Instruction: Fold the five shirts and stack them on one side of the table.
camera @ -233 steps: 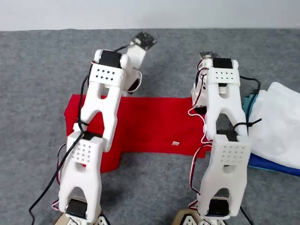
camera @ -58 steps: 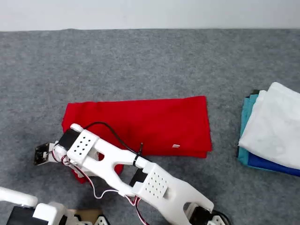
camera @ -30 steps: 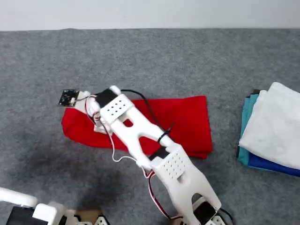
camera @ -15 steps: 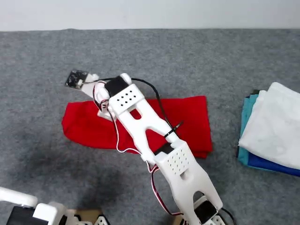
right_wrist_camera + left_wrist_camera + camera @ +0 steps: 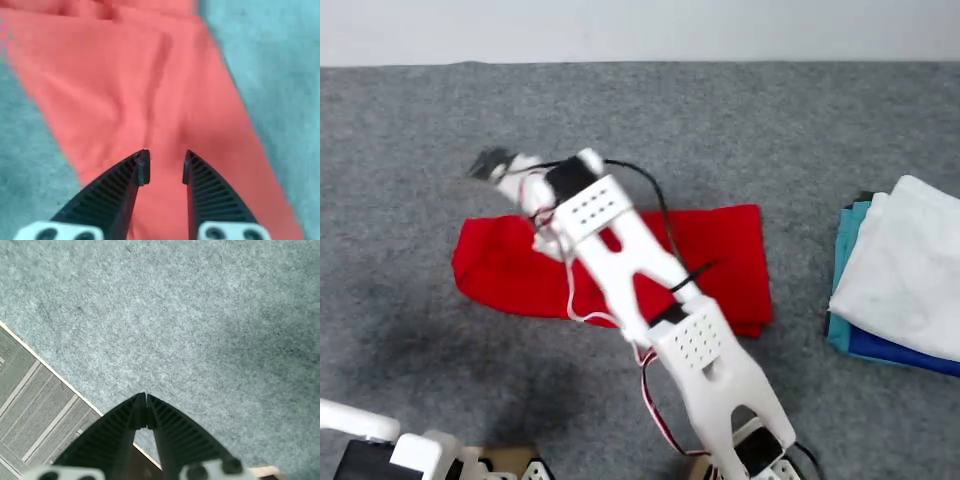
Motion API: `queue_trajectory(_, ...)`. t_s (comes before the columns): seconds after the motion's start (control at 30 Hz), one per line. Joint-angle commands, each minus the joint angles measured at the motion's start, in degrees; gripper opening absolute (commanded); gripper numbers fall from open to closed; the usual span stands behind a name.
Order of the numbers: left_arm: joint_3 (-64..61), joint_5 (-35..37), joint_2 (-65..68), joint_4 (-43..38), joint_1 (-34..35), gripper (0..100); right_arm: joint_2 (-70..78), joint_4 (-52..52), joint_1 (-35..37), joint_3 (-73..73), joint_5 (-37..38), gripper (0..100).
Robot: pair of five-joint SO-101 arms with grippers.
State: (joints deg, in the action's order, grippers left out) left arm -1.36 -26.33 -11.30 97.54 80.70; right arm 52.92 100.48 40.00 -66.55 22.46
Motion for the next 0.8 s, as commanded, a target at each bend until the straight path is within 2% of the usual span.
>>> queue_trajectory(0.0,0.2,-1.8,-2.5,1.2,-0.2,1,-6.1,2.6,-5.3,-0.6,-4.2,13.4)
queue_trajectory(0.17,0.2,-5.4,-2.5,2.5,-0.1,1,-15.9,2.6,-11.2,10.8,-9.1,15.0)
queue_trajectory(0.4,0.2,-7.4,-2.5,3.0,-0.2,1,-26.9,2.4,-22.4,28.0,-21.5,17.5)
queue_trajectory(0.57,0.1,-8.3,-2.4,3.0,-1.6,1,-25.8,1.4,-28.4,31.1,-27.2,32.8)
queue_trajectory(0.77,0.1,-7.8,-2.5,3.0,-5.5,1,-18.2,-4.6,-29.3,31.1,-30.9,32.9)
